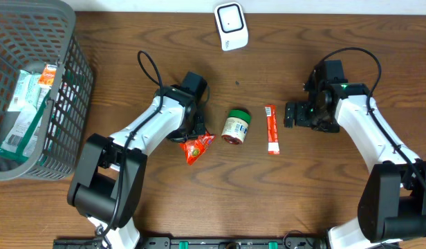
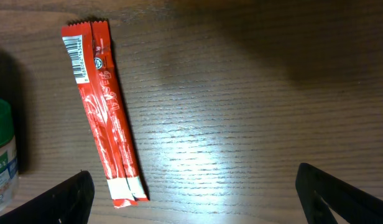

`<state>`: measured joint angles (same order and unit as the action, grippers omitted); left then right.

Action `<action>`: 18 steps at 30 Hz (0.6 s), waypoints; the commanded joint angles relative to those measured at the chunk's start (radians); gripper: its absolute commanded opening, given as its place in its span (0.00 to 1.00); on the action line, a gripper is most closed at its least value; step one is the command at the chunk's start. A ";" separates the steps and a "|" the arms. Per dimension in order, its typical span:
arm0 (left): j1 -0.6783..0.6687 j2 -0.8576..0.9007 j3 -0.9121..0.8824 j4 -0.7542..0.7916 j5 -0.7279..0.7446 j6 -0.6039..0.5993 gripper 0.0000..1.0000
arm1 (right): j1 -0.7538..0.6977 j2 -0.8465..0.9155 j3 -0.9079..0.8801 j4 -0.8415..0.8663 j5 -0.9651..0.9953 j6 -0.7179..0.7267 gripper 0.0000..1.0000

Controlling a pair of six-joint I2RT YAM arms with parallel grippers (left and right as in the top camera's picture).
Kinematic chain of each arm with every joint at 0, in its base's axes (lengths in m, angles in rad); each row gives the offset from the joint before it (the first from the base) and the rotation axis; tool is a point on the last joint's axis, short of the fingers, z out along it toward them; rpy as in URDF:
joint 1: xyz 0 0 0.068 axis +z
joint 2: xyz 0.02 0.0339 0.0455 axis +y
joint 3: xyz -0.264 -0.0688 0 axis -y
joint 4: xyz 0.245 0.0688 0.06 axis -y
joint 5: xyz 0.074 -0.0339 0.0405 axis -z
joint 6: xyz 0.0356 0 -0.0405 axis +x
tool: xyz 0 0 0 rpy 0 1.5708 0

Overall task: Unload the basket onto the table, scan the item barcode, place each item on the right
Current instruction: 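Carry the red pouch out and lower it left of the jar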

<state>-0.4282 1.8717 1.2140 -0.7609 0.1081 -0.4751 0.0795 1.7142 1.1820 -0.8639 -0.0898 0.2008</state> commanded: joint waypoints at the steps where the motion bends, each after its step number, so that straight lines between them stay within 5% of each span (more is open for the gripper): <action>1: 0.000 0.062 -0.041 -0.025 0.005 0.003 0.12 | 0.000 -0.008 -0.006 0.000 0.006 -0.008 0.99; 11: 0.007 -0.160 0.017 -0.072 0.005 0.045 0.33 | 0.000 -0.008 -0.006 0.000 0.006 -0.008 0.99; 18: -0.051 -0.159 -0.023 -0.039 0.008 0.030 0.24 | 0.000 -0.008 -0.006 0.000 0.006 -0.008 0.99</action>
<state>-0.4515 1.6878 1.2175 -0.8135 0.1143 -0.4397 0.0795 1.7142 1.1820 -0.8639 -0.0898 0.2008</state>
